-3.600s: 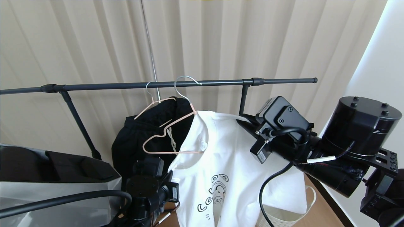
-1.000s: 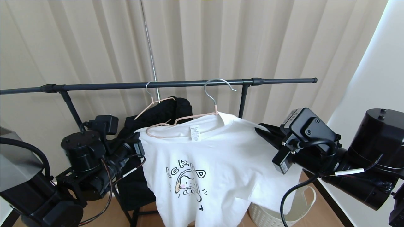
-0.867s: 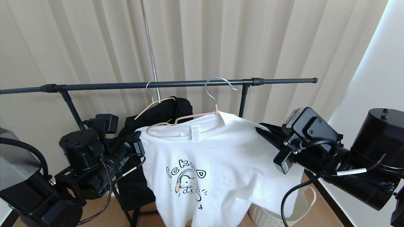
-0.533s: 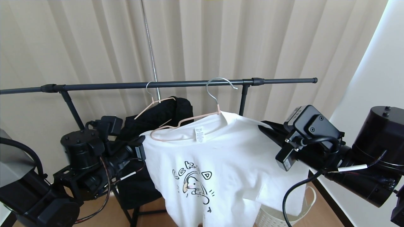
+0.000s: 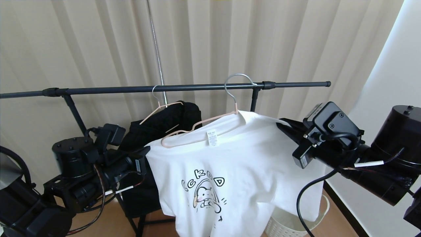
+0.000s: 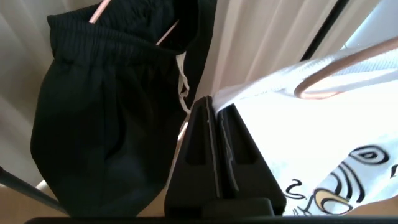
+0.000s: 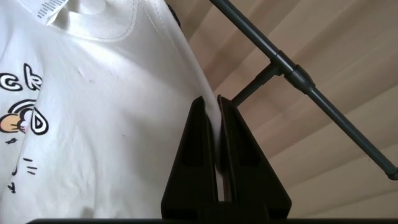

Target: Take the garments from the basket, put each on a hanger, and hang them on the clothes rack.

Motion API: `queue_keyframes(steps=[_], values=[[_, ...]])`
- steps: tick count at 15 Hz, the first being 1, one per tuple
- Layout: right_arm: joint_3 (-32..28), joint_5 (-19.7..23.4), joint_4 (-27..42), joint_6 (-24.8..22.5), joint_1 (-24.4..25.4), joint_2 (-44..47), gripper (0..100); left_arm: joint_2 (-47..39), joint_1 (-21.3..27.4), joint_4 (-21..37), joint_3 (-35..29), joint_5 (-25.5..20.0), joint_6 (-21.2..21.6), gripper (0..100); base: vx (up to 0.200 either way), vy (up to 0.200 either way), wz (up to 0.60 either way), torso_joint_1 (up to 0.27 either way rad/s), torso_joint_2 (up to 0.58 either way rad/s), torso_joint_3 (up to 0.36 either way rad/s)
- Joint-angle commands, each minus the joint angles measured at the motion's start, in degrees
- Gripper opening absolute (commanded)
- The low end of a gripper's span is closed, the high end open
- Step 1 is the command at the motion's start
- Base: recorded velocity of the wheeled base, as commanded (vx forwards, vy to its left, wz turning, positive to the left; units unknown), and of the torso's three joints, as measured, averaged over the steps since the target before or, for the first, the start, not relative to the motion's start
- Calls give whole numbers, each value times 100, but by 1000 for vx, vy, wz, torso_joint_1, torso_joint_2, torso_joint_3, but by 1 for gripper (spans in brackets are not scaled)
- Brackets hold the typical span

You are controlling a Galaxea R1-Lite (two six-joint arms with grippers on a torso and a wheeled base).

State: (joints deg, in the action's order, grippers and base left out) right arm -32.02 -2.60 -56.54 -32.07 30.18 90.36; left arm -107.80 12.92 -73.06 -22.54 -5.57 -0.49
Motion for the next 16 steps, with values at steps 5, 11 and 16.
queue_keyframes(steps=[5,11,16], values=[[-6,-13,-85,-36,-250,79,0,5,-106,2,13,-137,14,0,0,0,0,0,0,0],[188,5,-156,-150,-232,202,0,22,-106,494,-383,-164,14,0,0,0,0,0,0,0],[328,5,-270,-361,-100,404,0,277,-18,1707,-1270,-155,128,0,0,0,0,0,0,0]])
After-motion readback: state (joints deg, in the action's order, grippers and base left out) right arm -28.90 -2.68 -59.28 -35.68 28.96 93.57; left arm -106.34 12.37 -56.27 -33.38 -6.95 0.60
